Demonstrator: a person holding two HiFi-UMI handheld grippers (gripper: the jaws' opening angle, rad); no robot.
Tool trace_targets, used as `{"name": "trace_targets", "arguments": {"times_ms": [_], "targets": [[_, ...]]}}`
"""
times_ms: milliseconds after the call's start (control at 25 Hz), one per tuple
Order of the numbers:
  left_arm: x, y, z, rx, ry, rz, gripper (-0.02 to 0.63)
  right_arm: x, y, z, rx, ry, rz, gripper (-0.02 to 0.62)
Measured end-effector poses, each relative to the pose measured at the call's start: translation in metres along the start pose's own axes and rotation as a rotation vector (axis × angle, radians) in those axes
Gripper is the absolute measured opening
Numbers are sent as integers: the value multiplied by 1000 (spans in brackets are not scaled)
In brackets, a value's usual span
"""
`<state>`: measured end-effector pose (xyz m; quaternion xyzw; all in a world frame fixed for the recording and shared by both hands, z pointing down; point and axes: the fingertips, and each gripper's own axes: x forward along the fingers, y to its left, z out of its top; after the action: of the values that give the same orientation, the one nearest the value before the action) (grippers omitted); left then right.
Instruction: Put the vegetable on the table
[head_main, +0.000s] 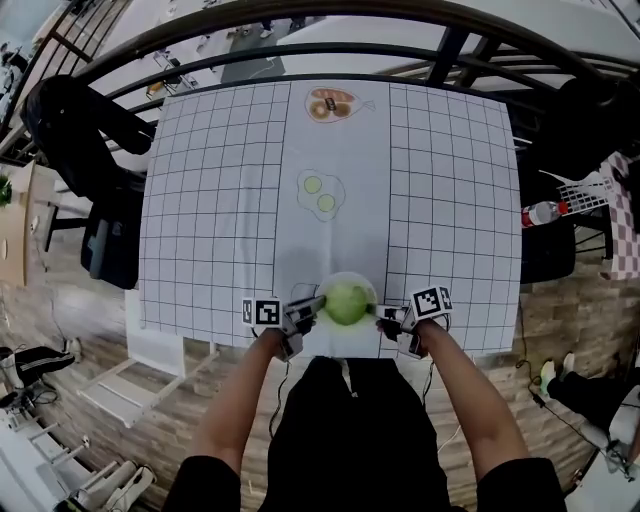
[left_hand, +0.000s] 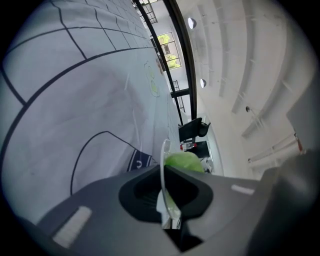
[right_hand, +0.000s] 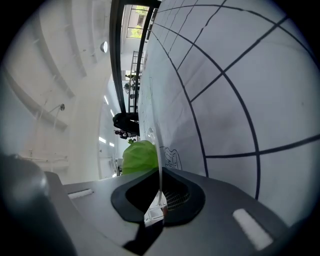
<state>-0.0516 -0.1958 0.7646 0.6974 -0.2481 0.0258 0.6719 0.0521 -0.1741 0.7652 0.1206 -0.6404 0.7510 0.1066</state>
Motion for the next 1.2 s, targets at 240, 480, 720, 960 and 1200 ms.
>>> {"name": "trace_targets", "arguments": {"times_ms": [240,480,720,960,1200], "targets": [[2,7,-2,-21,10,18,17,2,-8,0,27,-13,-9,5],[3,13,-6,-41,16,41,17,5,-16,-1,46,-18,-21,6],[6,12,-6,-38,30,40,17,3,-21,-2,60,-21,-20,11],[7,13,-9,-17,31,66,26,3,-24,1,132,-53,-29,6],[9,14,-10,-31,47,89,31,1,-28,-1,143,-53,-74,8]]}}
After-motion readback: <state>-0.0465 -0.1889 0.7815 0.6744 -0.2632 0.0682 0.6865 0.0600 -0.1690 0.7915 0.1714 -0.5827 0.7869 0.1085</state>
